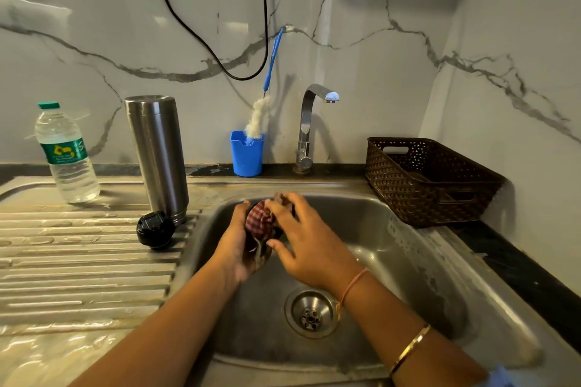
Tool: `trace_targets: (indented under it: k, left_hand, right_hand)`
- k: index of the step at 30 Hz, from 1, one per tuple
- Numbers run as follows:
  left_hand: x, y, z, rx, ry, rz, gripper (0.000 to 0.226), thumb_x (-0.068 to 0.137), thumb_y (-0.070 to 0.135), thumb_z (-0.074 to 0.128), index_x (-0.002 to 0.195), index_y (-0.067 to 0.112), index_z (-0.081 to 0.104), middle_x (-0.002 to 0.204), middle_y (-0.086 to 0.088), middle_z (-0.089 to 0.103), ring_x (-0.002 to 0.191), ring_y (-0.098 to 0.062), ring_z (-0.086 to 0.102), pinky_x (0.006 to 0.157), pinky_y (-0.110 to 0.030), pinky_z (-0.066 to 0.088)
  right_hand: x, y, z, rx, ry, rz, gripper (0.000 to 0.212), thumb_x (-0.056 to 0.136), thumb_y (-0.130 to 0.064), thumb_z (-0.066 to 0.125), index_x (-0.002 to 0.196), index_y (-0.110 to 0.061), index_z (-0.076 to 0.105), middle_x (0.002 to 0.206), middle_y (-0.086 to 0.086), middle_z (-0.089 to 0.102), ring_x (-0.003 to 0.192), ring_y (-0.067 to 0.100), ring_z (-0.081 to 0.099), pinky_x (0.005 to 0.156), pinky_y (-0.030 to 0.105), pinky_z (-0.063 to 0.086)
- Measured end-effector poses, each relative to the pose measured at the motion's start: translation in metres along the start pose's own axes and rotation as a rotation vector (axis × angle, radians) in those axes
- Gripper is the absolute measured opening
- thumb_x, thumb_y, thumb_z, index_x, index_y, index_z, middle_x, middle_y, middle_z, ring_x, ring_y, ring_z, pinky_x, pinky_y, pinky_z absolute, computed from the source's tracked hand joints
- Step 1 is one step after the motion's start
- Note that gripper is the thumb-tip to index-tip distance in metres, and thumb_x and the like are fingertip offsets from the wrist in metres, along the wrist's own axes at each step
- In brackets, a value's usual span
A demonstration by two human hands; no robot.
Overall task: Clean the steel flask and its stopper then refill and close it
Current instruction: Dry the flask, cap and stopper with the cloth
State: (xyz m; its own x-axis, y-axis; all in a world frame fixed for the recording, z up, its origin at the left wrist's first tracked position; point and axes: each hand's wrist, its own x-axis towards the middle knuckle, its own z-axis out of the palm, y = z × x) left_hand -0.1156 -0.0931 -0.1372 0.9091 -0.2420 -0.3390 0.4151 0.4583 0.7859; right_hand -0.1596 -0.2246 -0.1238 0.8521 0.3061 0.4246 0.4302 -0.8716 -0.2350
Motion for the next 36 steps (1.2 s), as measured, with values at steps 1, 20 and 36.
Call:
trace_targets:
  k: [1, 20, 36]
  left_hand:
    - [0.0, -0.001, 0.0, 0.028, -0.002, 0.019, 0.052, 0.087, 0.055, 0.053, 0.104, 0.008, 0.066, 0.088, -0.013, 0.073, 0.089, -0.025, 0.064, 0.073, -0.033, 0.051]
    - [0.01, -0.008, 0.001, 0.212, 0.058, 0.26, 0.069, 0.081, 0.061, 0.058, 0.125, 0.009, 0.053, 0.109, -0.015, 0.069, 0.098, -0.026, 0.069, 0.085, -0.043, 0.056]
    - [0.005, 0.0, 0.004, 0.099, 0.038, -0.004, 0.045, 0.09, 0.051, 0.054, 0.106, 0.01, 0.063, 0.085, -0.012, 0.071, 0.082, -0.022, 0.065, 0.062, -0.032, 0.051]
  right_hand:
    - [0.0, -0.002, 0.001, -0.044, 0.0, -0.011, 0.056, 0.092, -0.033, 0.051, 0.142, -0.021, 0.031, 0.146, 0.009, 0.024, 0.126, 0.026, 0.035, 0.102, 0.039, 0.043]
    - [0.005, -0.015, 0.003, 0.523, 0.066, 0.587, 0.028, 0.095, -0.034, 0.048, 0.114, -0.013, 0.05, 0.104, 0.007, 0.061, 0.085, 0.018, 0.063, 0.074, 0.035, 0.056]
    - [0.003, -0.018, 0.003, -0.05, 0.003, 0.056, 0.038, 0.091, -0.017, 0.05, 0.128, -0.007, 0.051, 0.128, 0.009, 0.044, 0.111, 0.024, 0.046, 0.092, 0.033, 0.046]
